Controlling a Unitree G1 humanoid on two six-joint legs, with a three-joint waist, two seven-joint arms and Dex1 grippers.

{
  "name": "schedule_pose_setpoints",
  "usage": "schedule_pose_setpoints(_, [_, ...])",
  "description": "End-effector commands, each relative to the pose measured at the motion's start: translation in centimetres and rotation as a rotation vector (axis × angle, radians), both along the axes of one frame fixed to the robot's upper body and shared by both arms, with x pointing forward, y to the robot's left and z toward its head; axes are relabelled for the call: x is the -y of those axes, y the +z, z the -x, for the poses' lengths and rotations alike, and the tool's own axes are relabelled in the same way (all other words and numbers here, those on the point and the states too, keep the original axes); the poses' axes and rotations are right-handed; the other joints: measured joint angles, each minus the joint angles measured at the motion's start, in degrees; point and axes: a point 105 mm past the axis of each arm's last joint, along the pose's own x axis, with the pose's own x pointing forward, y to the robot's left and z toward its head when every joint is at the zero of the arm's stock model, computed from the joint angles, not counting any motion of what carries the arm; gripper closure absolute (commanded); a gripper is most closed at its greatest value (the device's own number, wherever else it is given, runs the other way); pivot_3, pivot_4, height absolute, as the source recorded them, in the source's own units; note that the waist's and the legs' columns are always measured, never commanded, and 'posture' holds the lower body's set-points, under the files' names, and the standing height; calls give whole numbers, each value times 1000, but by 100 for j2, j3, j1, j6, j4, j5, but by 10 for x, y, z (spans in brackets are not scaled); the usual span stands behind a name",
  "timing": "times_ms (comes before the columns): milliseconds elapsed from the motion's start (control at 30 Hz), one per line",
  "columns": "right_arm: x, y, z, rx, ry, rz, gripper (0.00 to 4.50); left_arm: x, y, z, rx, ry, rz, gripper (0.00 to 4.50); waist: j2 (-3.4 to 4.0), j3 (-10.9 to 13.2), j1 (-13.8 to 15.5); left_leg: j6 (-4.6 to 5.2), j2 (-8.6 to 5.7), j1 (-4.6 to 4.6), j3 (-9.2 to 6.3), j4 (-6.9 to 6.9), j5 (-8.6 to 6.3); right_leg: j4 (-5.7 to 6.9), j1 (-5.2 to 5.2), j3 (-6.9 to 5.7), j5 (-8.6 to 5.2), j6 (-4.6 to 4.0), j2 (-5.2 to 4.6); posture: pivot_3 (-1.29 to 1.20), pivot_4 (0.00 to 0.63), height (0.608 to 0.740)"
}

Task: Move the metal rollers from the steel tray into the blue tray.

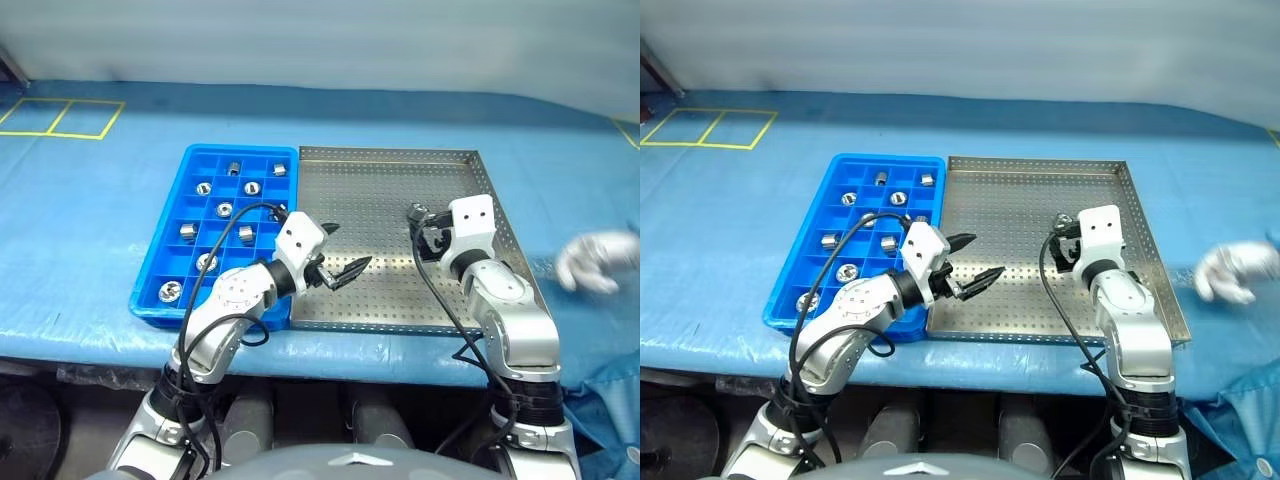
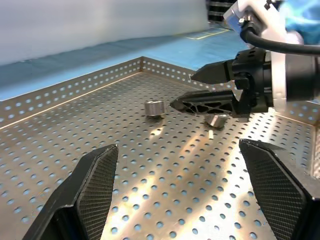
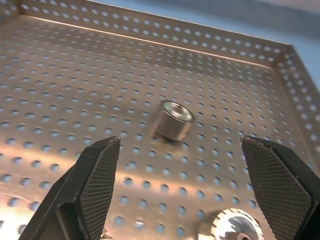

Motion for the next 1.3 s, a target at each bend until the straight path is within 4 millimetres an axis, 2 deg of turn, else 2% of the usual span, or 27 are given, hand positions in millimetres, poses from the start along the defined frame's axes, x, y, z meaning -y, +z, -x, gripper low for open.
schedule_pose_setpoints(33, [13,6,2,28,-66,42,427,5,9,3,40,-27,24,260,3,-2,-61,0,0,1,2,1,0,1,0,3,1,1,0,48,150,740])
schedule_pose_setpoints(400, [19,-11,0,-35,-125,10,427,1,5,5,34,-12,13,260,17,-9,-87,1,-4,1,1,9,0,4,2,9,4,7,0,76,150,740])
schedule_pose_setpoints(767, [15,-8,-1,-30,-108,-8,427,-1,5,3,35,-2,8,260,17,-10,-82,1,-5,0,1,9,0,3,2,10,5,8,0,73,150,740])
schedule_pose_setpoints(1033, [-1,-4,2,-28,-24,-60,427,-9,3,0,37,28,-9,260,18,-10,-82,1,-5,0,0,9,0,3,2,11,5,8,0,70,150,740])
schedule_pose_setpoints(1300, [-8,-6,1,-32,4,-63,427,-11,2,0,37,35,-15,260,18,-10,-74,1,-5,-1,1,9,0,1,2,11,5,9,0,74,150,740])
